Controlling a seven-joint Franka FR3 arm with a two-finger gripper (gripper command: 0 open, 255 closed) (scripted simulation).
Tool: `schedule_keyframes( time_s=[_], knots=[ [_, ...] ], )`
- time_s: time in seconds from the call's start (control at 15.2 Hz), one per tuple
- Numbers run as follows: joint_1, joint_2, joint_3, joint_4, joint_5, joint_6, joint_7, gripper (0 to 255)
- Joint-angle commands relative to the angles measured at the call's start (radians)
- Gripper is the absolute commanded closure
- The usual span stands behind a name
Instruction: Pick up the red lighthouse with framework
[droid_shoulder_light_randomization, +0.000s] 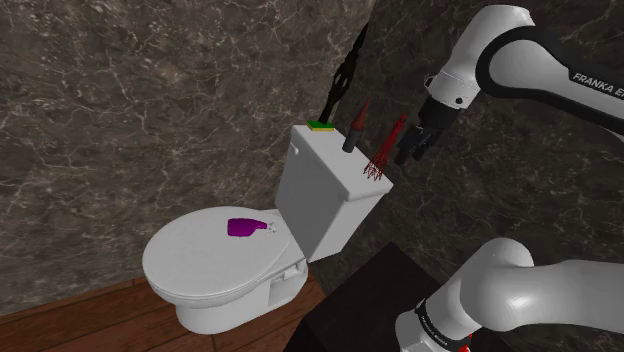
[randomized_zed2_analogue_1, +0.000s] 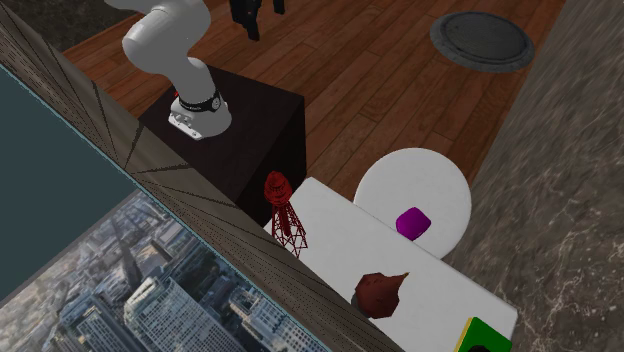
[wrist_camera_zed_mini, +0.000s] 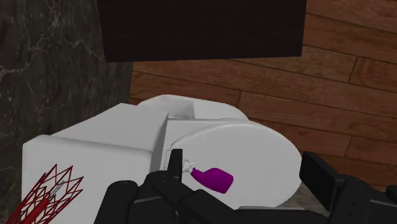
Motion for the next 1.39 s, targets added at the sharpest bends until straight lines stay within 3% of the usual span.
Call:
schedule_keyframes(
  time_s=[0.0,0.66,1.32],
  knots=[
    [0.0,0.0,0.0,0.0,0.0,0.0,0.0,0],
    [-0.16,0.29,0.026,0.168,-0.03,0.215,0.348,0],
    [-0.303,0.519,0.006,0.373,-0.102,0.317,0.691,0]
  ],
)
